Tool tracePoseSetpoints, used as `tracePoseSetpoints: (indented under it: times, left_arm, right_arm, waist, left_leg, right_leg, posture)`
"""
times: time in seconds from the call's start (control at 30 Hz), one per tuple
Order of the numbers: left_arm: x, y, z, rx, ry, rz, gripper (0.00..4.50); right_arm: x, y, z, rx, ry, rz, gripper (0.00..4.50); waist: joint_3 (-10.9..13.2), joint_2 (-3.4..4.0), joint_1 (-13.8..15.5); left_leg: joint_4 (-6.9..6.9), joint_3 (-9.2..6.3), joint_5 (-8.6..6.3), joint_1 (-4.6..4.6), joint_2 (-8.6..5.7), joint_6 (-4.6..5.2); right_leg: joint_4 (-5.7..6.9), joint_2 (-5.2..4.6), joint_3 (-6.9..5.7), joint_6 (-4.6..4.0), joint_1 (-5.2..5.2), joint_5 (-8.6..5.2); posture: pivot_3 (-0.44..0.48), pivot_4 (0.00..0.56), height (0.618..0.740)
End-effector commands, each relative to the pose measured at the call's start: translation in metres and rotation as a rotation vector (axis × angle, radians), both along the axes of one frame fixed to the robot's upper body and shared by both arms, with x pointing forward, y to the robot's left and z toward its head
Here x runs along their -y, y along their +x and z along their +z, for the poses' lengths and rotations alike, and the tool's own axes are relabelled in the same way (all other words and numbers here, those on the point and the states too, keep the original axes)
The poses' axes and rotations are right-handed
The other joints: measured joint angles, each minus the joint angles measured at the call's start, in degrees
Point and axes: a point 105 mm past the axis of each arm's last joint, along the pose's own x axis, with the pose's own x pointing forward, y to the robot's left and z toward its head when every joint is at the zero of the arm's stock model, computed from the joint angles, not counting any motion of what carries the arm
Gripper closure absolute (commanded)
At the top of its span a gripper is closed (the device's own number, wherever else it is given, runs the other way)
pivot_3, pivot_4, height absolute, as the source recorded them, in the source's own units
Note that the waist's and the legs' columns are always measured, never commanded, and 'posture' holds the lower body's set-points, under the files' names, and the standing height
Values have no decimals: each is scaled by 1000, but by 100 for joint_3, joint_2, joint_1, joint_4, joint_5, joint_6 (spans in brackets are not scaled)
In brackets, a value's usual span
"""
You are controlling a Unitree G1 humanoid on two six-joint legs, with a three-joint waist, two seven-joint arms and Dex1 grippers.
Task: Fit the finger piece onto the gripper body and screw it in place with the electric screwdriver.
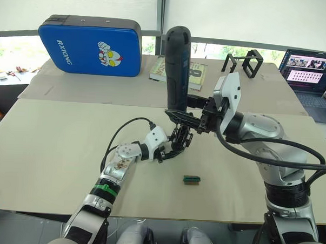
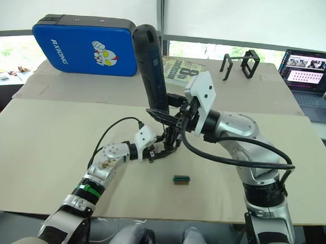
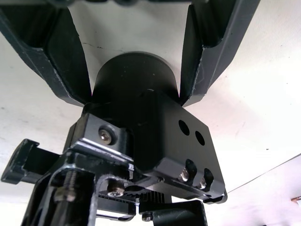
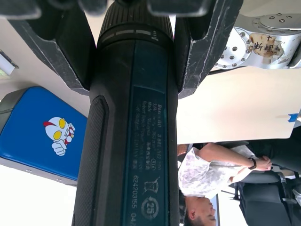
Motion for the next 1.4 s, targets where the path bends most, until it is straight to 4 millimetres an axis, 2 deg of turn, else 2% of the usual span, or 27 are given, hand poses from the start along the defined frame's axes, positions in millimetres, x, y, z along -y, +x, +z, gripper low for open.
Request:
tracePoseSetpoints:
  times: [0.03,0.2,0.73,1.07,1.4]
  left_arm:
    - [7,0,18,64,-28,-29,2188]
    - [6,0,17,64,-26,-28,2188]
    - [7,0,18,68,-27,-29,2188]
    - [6,1,18,72,-23,-27,2188]
    - [6,2,19,73,-24,-26,2188]
  right_arm:
    - [2,-6,15,78,27,4,2585]
    - [1,-6,17,77,41,0,2585]
    - [4,-1,6,48,50,-23,2585]
    - [9,11,-13,42,-21,-32,2585]
    - [9,22,-38,-57,-106,-3,2585]
  waist:
    - [0,0,0]
    - [0,0,-2]
    - [0,0,-3]
    - [0,0,-7]
    - [-1,1,-9]
  left_leg:
    - [0,0,0,0,0,0]
    - [0,0,0,0,0,0]
    - [0,2,0,0,0,0]
    - [1,2,0,2,0,0]
    - [1,2,0,23,2,-1]
  right_leg:
    - [0,0,0,0,0,0]
    - [0,0,0,0,0,0]
    - [0,3,0,0,1,0]
    - [0,7,0,0,3,0]
    - [0,6,2,0,20,0]
  posture:
    - [0,150,740]
    - [0,150,740]
    - [0,150,740]
    - [0,150,740]
    - [0,150,740]
